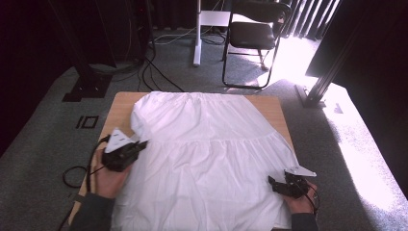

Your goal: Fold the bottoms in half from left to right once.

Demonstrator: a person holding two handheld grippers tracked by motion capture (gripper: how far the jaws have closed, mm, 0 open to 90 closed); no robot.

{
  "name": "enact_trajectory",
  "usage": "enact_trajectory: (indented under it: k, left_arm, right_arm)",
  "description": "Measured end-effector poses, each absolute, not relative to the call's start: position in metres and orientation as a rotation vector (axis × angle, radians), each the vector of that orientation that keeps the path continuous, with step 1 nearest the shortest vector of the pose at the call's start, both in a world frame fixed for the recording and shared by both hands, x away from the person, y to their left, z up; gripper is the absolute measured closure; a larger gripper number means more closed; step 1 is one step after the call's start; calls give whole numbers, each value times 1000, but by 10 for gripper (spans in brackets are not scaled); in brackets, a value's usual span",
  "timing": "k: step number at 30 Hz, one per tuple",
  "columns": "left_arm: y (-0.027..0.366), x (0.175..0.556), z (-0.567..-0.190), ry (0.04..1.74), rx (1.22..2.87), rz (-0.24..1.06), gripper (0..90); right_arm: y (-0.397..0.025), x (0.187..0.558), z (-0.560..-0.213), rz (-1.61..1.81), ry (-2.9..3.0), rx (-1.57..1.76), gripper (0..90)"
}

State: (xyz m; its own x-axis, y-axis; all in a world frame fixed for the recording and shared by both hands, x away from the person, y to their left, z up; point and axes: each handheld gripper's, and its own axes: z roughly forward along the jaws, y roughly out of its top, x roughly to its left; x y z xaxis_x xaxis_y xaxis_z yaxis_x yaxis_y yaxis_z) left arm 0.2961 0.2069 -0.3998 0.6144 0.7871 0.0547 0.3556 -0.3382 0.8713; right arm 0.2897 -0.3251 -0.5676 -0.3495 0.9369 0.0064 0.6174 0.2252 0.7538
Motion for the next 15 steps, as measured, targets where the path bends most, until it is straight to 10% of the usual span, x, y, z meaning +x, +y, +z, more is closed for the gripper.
enact_trajectory:
  k: [15]
  left_arm:
    - [-21,315,-445,478,2180,195,846]
  right_arm:
    - [-324,289,-568,937,2046,1431,225]
